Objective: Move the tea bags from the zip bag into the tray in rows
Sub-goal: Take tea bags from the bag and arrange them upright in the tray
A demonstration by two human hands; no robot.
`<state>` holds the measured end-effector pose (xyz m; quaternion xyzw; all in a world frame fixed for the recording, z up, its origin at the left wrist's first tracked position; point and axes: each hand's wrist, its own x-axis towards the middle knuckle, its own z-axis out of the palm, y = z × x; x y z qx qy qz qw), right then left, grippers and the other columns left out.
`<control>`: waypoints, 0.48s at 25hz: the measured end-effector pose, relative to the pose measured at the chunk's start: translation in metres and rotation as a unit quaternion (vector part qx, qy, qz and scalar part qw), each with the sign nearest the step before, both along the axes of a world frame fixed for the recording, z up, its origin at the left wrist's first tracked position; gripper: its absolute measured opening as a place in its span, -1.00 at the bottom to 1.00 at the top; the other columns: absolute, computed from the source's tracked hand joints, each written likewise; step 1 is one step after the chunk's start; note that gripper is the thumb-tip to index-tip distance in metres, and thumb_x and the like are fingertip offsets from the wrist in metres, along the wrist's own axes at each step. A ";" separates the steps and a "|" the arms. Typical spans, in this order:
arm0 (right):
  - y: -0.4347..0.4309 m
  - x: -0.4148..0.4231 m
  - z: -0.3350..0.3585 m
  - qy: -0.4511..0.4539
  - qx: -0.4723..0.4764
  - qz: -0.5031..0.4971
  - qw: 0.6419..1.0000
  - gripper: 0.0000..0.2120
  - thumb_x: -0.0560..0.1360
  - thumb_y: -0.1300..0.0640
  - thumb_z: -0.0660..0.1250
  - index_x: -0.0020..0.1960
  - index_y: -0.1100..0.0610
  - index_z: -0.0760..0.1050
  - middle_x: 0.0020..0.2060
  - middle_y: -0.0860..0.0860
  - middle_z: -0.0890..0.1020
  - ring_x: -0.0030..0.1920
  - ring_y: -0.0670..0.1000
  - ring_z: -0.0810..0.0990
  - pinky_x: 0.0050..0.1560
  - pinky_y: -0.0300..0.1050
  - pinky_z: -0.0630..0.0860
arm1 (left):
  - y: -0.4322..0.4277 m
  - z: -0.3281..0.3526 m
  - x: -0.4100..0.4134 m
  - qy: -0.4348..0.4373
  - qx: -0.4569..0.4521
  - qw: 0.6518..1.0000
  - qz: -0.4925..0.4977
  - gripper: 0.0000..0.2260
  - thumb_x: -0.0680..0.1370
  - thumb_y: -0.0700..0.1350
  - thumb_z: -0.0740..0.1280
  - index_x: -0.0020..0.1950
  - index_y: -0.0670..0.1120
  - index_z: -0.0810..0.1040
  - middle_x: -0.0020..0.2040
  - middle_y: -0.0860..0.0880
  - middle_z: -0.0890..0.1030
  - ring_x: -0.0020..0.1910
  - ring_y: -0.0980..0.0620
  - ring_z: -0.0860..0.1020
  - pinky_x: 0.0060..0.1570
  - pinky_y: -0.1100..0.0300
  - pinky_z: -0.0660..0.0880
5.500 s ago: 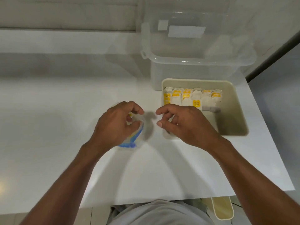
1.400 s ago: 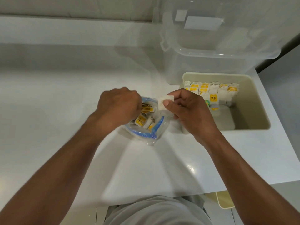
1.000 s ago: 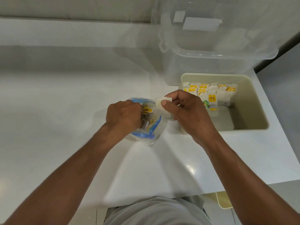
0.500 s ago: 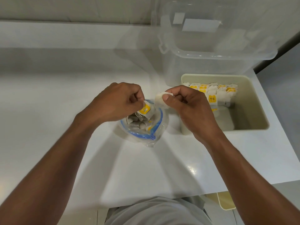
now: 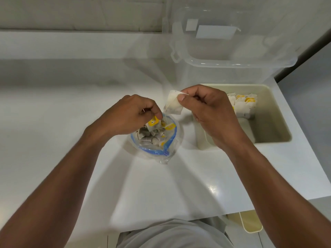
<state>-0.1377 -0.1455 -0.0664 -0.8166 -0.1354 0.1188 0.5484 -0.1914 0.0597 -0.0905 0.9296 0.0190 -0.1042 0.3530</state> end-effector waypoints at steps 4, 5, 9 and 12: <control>0.003 0.004 -0.013 0.015 -0.035 0.015 0.999 -0.94 0.47 0.04 0.44 -0.12 0.00 0.68 -0.44 -0.21 0.55 -0.39 -0.19 0.45 -0.25 -0.25 0.37 | 0.004 0.009 0.001 -0.019 -0.057 0.998 -0.002 -0.75 0.53 -0.20 0.36 -0.08 0.20 0.59 -0.14 0.08 0.66 -0.20 0.09 0.59 -0.18 0.18 0.49; 0.003 0.005 -0.015 0.023 -0.035 0.021 0.999 -0.95 0.47 0.05 0.44 -0.11 0.00 0.68 -0.49 -0.20 0.50 -0.42 -0.17 0.42 -0.27 -0.22 0.36 | 0.005 0.010 0.002 -0.023 -0.064 0.998 -0.003 -0.77 0.53 -0.19 0.37 -0.07 0.19 0.59 -0.14 0.08 0.65 -0.20 0.09 0.59 -0.19 0.20 0.49; 0.004 0.004 -0.008 0.062 -0.010 0.043 0.997 -0.96 0.50 0.10 0.43 -0.13 0.01 0.64 -0.42 -0.09 0.63 -0.41 -0.12 0.49 -0.32 -0.18 0.43 | 0.007 0.011 0.002 -0.014 -0.053 0.998 -0.015 -0.79 0.54 -0.13 0.36 -0.02 0.20 0.64 -0.12 0.09 0.66 -0.18 0.05 0.58 -0.18 0.20 0.48; 0.004 0.004 0.003 0.074 0.021 0.047 0.996 -0.96 0.46 0.12 0.47 -0.13 0.08 0.65 -0.31 0.01 0.69 -0.36 -0.09 0.57 -0.30 -0.21 0.50 | 0.007 0.012 0.002 -0.020 -0.050 0.998 -0.015 -0.81 0.56 -0.11 0.36 -0.01 0.21 0.65 -0.12 0.11 0.67 -0.17 0.06 0.59 -0.18 0.17 0.49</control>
